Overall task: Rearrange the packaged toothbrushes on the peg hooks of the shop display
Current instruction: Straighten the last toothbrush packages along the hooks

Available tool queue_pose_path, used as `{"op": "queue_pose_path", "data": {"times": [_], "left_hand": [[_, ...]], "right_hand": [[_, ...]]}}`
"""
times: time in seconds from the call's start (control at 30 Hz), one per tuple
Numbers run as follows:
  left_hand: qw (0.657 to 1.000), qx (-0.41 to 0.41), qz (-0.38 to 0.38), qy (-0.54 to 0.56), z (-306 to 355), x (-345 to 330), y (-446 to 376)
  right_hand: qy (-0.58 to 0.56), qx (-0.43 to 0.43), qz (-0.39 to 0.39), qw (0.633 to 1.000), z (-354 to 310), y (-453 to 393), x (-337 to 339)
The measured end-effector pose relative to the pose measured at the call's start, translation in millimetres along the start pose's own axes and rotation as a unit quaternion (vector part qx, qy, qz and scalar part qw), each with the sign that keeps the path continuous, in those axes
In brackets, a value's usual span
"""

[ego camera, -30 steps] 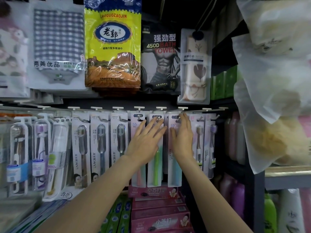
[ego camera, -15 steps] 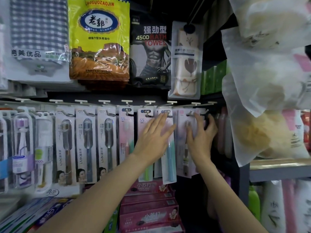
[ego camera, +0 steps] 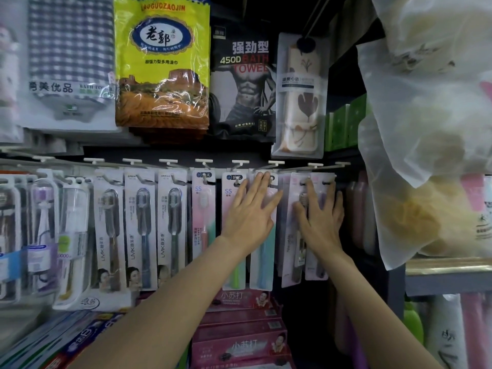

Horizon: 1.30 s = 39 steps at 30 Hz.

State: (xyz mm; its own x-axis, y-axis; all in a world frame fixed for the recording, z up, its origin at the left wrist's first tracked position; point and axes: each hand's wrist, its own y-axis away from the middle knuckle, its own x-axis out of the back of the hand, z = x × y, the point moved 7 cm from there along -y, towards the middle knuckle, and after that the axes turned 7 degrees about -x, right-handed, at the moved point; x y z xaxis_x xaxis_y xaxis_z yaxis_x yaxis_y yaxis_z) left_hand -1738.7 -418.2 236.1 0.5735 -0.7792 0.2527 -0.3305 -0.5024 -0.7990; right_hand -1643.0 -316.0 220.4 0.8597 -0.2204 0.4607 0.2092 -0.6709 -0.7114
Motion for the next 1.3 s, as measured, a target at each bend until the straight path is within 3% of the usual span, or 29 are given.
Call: {"op": "queue_pose_path", "data": {"times": [0.6, 0.83, 0.93, 1.03, 1.3], "left_hand": [[1.0, 0.006, -0.02, 0.02, 2.3, 2.4, 1.2], [0.997, 0.014, 0.007, 0.074, 0.3, 24.0, 40.1], [0.997, 0.028, 0.003, 0.075, -13.1, 25.9, 65.8], [0.996, 0.062, -0.007, 0.056, -34.0, 26.3, 79.0], [0.994, 0.09, -0.052, 0.027, -58.9, 26.3, 110.4]], "right_hand": [[0.049, -0.041, 0.044, 0.997, -9.1, -6.7, -1.0], [-0.027, -0.015, 0.071, 0.997, -12.6, 15.5, 9.3], [-0.093, 0.03, 0.116, 0.988, -21.7, 40.4, 12.4], [-0.092, 0.129, 0.172, 0.972, -49.0, 57.3, 8.3], [-0.017, 0.242, 0.105, 0.965, -112.7, 72.1, -43.2]]}}
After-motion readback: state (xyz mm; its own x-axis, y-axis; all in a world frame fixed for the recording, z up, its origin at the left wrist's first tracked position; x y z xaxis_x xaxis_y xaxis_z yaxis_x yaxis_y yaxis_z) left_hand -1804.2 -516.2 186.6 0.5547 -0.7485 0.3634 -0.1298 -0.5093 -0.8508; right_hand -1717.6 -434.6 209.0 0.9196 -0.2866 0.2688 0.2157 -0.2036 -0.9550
